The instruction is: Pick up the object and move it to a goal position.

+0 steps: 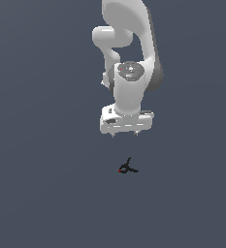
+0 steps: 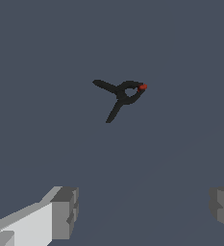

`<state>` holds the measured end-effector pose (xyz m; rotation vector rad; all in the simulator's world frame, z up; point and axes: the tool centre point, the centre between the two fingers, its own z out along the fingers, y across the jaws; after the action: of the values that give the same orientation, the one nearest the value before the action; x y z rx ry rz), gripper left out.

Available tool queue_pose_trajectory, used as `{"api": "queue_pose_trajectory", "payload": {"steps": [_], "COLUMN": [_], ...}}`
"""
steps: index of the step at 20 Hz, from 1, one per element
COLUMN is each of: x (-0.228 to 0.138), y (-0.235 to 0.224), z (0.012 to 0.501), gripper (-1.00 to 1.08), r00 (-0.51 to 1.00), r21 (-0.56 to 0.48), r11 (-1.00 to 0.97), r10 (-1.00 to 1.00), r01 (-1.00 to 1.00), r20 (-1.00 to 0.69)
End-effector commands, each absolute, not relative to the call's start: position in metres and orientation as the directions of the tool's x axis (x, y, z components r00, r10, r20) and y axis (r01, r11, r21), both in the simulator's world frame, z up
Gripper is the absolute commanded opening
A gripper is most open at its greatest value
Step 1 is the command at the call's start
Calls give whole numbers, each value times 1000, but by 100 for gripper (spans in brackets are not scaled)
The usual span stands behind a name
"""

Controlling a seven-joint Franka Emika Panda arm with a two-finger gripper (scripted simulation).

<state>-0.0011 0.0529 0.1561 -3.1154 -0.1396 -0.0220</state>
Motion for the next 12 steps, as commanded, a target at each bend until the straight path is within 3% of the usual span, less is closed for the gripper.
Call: {"api": "queue_pose_trajectory", "payload": {"steps": [1, 12], "x": [-3, 2], "y": [56, 56], "z": [154, 151], "gripper": [100, 100], "r00": [996, 999], "r21": [-25, -27], "r11": [-996, -999], "r10": [90, 33], "r01": [90, 33], "r20": [11, 9]}}
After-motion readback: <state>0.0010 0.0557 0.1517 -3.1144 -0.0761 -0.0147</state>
